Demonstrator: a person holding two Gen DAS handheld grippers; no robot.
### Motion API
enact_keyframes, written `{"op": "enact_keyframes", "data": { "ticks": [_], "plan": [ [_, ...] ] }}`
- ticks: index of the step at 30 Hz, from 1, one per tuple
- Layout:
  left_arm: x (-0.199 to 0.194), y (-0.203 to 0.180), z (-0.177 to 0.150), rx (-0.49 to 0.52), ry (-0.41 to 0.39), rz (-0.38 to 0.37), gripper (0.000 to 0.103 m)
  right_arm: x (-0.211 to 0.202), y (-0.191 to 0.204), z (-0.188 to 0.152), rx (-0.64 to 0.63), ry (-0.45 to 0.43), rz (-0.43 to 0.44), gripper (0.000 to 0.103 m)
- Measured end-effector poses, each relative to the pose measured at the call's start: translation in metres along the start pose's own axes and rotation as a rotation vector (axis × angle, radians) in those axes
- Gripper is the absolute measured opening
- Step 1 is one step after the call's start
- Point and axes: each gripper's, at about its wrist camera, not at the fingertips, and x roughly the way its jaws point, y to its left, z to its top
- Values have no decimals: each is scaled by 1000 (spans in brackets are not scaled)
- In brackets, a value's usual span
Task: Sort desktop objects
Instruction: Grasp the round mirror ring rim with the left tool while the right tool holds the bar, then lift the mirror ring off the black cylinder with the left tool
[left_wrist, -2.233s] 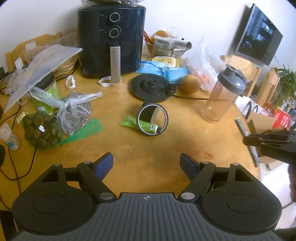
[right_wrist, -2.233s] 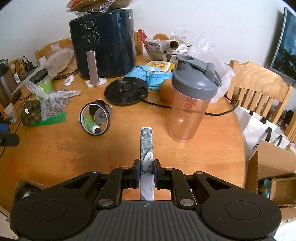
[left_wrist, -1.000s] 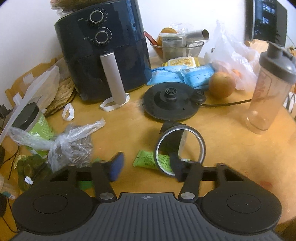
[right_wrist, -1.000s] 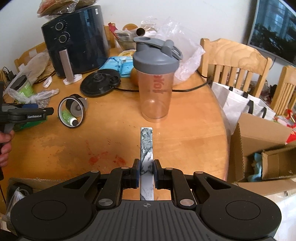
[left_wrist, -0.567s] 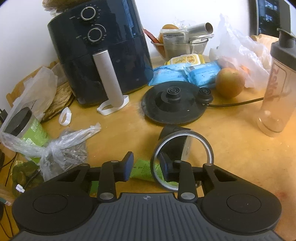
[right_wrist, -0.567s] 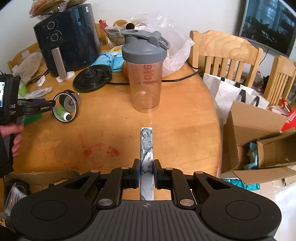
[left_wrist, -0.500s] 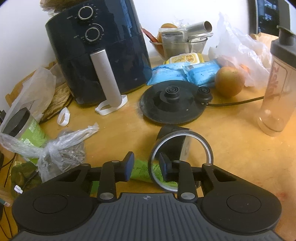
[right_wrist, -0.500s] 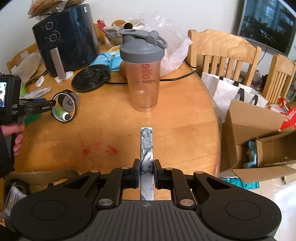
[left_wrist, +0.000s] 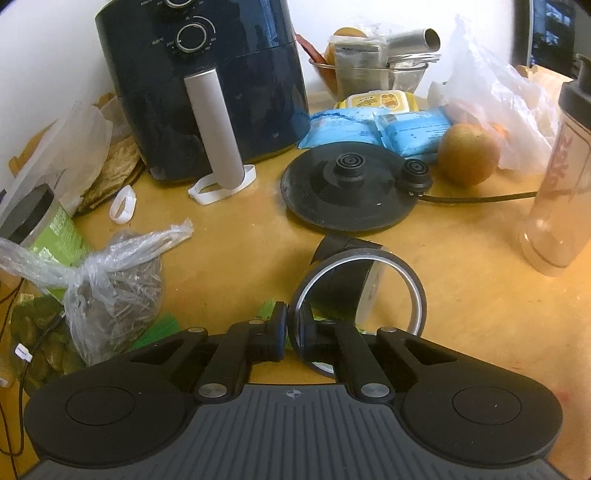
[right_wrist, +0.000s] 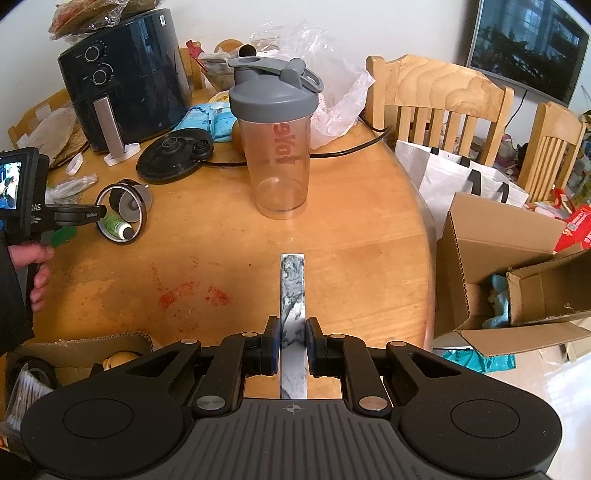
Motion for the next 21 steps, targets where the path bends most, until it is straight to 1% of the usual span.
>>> {"op": "enact_keyframes", "data": {
  "ticks": [5,13,21],
  "plan": [
    [-6,3,0,-29,7,-30,7,0,0,0,1,-4,2,17],
    [-21,11,1,-65,-9,-52,7,-4,2,-2,-2,-18,11,17],
    [-51,19,4,-104,-30,-83,7,-13,4,-5,-11,-41,25,17]
  ]
}}
